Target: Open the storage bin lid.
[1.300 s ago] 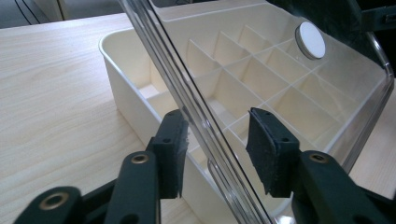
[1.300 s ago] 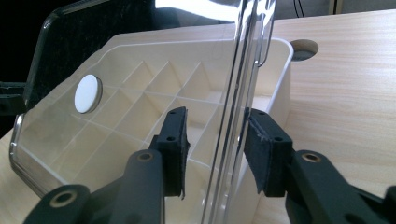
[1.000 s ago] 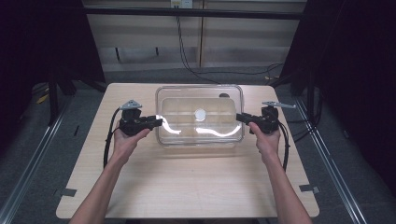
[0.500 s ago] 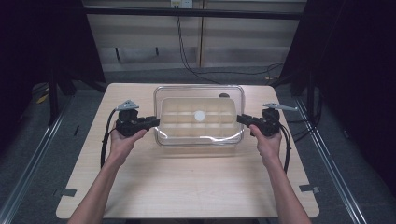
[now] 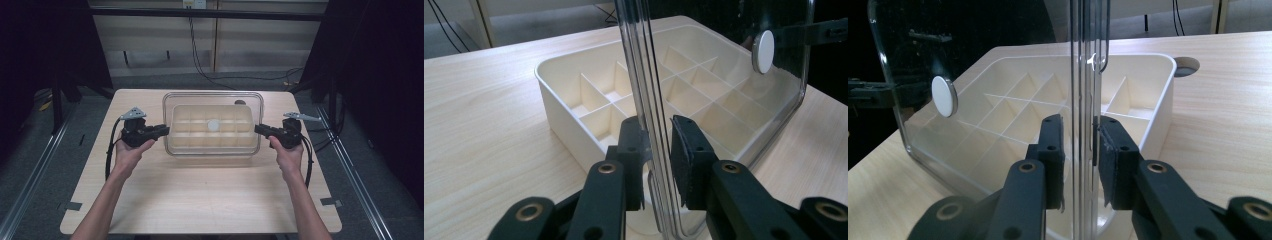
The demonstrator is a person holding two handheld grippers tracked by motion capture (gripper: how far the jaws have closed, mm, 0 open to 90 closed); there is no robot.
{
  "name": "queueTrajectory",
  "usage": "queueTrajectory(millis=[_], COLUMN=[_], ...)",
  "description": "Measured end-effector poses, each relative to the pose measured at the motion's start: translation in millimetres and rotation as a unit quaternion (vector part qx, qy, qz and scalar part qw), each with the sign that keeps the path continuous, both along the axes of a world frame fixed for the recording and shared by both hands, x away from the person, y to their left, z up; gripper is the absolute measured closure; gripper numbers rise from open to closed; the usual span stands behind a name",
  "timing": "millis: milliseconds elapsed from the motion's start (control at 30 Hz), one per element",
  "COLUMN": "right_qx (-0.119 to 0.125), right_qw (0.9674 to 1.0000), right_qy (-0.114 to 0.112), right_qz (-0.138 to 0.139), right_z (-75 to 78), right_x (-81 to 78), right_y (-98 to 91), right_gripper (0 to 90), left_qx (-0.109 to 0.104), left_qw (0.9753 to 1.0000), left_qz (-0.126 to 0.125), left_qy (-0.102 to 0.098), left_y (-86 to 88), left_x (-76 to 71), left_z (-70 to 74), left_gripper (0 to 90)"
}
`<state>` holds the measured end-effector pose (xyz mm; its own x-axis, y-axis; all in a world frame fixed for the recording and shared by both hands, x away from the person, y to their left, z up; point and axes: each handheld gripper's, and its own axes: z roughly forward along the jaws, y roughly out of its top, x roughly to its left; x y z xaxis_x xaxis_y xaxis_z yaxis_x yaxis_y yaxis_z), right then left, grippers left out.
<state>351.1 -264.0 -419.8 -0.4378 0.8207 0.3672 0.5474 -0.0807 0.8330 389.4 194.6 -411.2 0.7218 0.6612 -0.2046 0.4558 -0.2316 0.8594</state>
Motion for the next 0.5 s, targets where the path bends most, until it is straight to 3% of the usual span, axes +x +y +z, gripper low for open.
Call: queueTrajectory(millis=[500], right_qx=[0.001], right_qw=[0.9998], right_qy=[-0.015], right_qz=[0.010], right_z=[9.1], right_x=[-10.5], right_y=[-1.3], right_gripper=[75.8], left_qx=[-0.004], left_qw=[1.0000], left_qz=[-0.002], left_qy=[-0.006], left_y=[1.4], left_x=[-7.9], left_z=[6.2], left_gripper=[76.7])
